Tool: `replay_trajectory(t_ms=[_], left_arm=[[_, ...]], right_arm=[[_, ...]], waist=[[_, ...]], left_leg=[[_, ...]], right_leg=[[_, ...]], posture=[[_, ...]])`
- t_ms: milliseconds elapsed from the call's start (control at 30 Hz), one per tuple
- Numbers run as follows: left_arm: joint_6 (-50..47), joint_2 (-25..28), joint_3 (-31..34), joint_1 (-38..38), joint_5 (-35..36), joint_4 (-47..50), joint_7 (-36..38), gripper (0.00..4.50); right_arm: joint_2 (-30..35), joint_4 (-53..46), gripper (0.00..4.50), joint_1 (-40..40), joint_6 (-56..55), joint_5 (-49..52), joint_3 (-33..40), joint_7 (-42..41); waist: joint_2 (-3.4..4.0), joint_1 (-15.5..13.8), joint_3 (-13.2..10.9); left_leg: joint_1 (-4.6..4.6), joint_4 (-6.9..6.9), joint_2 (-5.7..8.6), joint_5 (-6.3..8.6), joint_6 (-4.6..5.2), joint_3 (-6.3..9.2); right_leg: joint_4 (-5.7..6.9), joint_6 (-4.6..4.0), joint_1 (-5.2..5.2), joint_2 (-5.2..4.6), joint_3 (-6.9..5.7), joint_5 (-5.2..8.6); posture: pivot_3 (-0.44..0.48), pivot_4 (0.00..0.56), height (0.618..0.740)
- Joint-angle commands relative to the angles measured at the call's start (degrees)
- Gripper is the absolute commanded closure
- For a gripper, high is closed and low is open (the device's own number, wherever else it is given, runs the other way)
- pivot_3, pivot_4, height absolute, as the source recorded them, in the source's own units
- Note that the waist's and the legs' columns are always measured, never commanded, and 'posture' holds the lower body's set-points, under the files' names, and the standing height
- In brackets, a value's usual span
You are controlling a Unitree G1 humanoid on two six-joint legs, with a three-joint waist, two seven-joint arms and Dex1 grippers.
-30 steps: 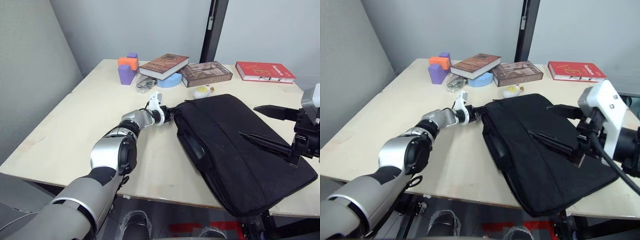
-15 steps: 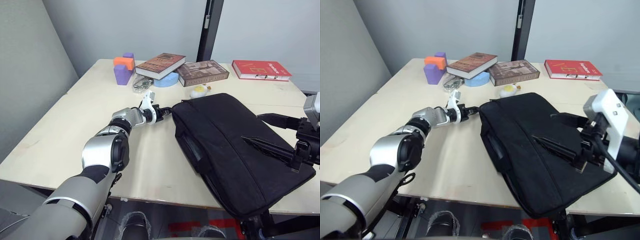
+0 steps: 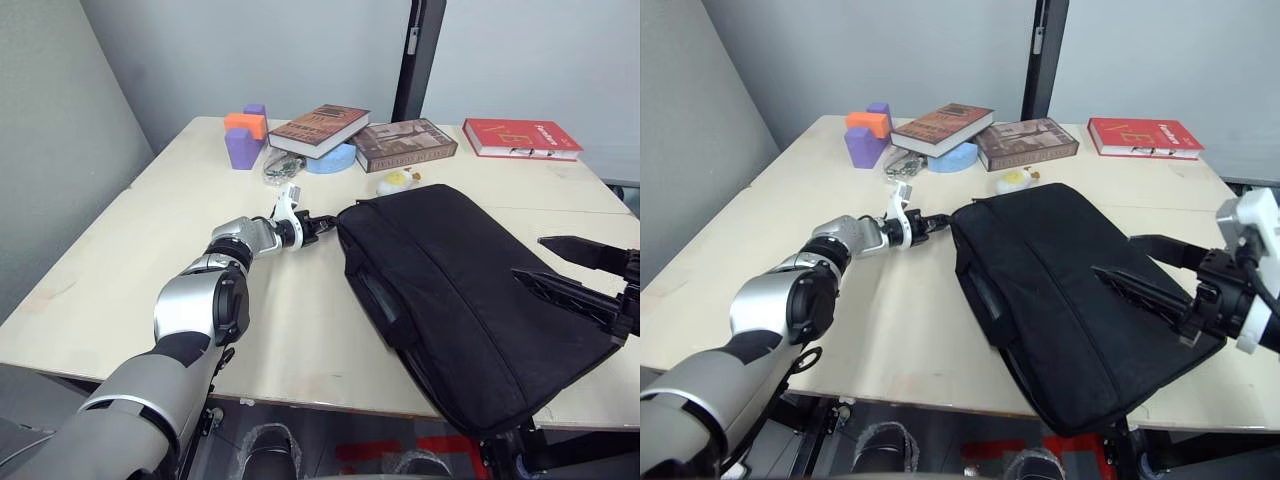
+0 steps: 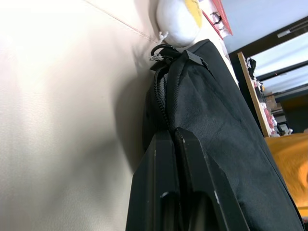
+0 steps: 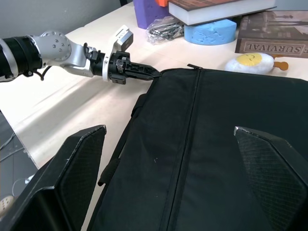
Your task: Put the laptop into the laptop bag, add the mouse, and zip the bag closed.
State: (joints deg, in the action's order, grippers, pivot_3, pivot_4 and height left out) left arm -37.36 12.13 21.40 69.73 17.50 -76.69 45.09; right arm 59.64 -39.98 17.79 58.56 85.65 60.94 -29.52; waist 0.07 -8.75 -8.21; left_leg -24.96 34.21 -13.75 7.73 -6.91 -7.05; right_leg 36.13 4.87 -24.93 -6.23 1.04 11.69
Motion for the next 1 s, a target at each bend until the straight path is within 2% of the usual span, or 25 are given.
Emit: replay_trajectory(t_ms=[33,100,133,200,400,633,1000], left_arm=[[-0.80,0.64,-1.74,-0.64,-1.10,2.34,2.91,4.47],[-0.40,0.64,-2.48,-0.79,-1.37,2.58,4.17,4.47],[-0.23,0.56,-2.46,-0.76,-1.09,2.72,4.71,4.02],[-0.16,0.46,-2.30,-0.72,-0.68,2.82,4.62,3.62],[0.30,0.13,-2.53,-0.68,-0.91,3.00,4.18,1.45],[0.78,-0.49,-0.33,-0.98,0.38,1.93,-2.40,1.45],[2.80,-5.87,1.50,-0.60,0.70,0.80,-6.70,1.45]], right_arm=[[1.49,-1.32,0.00,-1.12,-1.91,2.49,0.98,-0.12],[2.36,-1.28,0.00,-2.05,-2.41,4.27,0.16,0.51],[3.13,-1.06,0.00,-3.32,-3.22,6.07,-0.57,1.19],[4.73,-0.27,0.00,-5.34,-4.23,8.67,-1.73,3.23],[7.29,-0.20,0.00,-7.54,-4.21,8.00,-3.49,5.60],[7.37,-0.62,0.00,-7.93,-4.07,8.73,-3.53,5.01],[7.98,-1.58,0.00,-8.17,-3.61,9.42,-3.06,6.18]], waist=[[0.00,0.02,0.00],[0.00,-0.05,0.00],[0.00,-0.13,0.00],[0.04,-0.17,-0.01],[0.04,-0.71,-0.01],[0.04,-0.72,-0.01],[0.04,-0.98,-0.01]], left_leg=[[0.00,-0.01,0.00,0.00,0.00,0.00],[0.00,-0.02,0.00,0.00,0.00,0.00],[0.00,-0.01,0.00,0.00,0.00,0.00],[0.02,0.02,0.00,0.00,0.01,0.01],[-0.04,0.08,0.04,-0.01,0.06,0.04],[-0.04,0.09,0.06,-0.01,0.08,0.05],[-0.04,0.12,0.09,-0.01,0.12,0.06]], right_leg=[[0.00,0.00,0.00,0.00,0.00,0.00],[0.00,0.01,0.00,0.00,0.00,0.00],[0.00,0.01,0.00,0.00,-0.01,0.00],[0.00,0.01,0.03,-0.01,0.00,-0.01],[0.00,0.03,0.04,-0.05,-0.02,-0.03],[0.00,0.04,0.04,-0.07,-0.03,-0.03],[0.01,0.04,0.06,-0.10,-0.03,-0.03]], posture=[[0.000,0.150,0.725],[0.000,0.150,0.725],[0.000,0.150,0.725],[0.000,0.150,0.725],[0.000,0.150,0.725],[0.000,0.150,0.725],[0.000,0.150,0.725]])
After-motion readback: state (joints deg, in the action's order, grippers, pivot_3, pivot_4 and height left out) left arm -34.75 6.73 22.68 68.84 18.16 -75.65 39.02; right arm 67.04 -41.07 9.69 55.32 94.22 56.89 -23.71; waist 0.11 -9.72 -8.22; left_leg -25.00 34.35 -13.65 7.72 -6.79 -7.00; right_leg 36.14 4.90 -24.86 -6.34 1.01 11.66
